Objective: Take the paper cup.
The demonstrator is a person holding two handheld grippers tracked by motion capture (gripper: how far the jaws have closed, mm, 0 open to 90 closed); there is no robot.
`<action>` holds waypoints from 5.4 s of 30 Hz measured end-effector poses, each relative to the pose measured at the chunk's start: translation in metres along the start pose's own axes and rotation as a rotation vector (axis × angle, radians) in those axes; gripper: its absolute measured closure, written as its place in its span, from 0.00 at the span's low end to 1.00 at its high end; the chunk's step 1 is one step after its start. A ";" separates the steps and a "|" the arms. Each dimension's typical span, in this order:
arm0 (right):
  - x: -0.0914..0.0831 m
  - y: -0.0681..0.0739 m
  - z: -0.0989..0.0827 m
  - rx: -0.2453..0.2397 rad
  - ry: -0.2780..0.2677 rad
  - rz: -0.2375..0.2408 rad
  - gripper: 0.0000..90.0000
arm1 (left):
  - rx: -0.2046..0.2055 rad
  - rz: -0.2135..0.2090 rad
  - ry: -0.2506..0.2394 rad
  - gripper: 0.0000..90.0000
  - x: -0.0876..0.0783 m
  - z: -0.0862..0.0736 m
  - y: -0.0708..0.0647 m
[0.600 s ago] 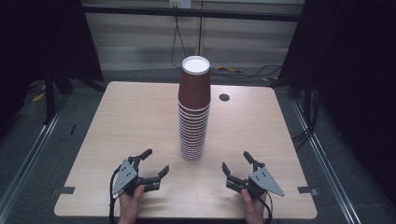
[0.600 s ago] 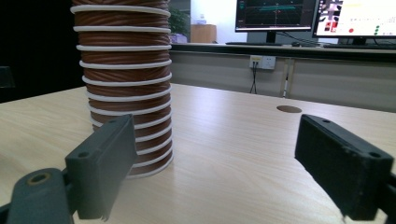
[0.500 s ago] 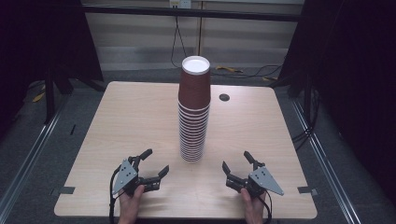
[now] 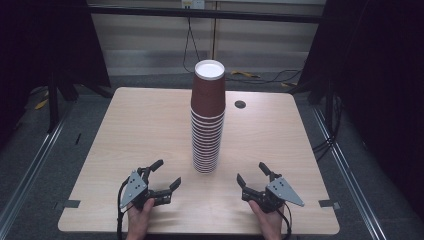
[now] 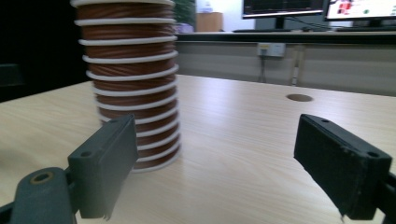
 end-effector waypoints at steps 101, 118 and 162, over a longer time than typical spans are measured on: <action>0.054 0.053 0.217 -0.099 0.149 0.470 0.21 | -0.001 -0.022 -0.001 0.17 0.000 0.000 -0.001; 0.079 0.059 0.245 -0.146 0.226 0.478 0.20 | 0.006 -0.023 0.000 0.17 0.000 0.000 -0.001; 0.116 0.076 0.276 -0.223 0.388 0.504 0.23 | 0.005 -0.028 0.002 0.17 0.000 0.000 -0.001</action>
Point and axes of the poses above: each handheld gripper's, and its own axes: x roughly forward along the jaws, z roughly out of its top, y roughly to its left, the point moved 10 cm from there along x, roughly forward along the jaws, and after that the axes turned 3 degrees about -z, right-handed, at the moved point
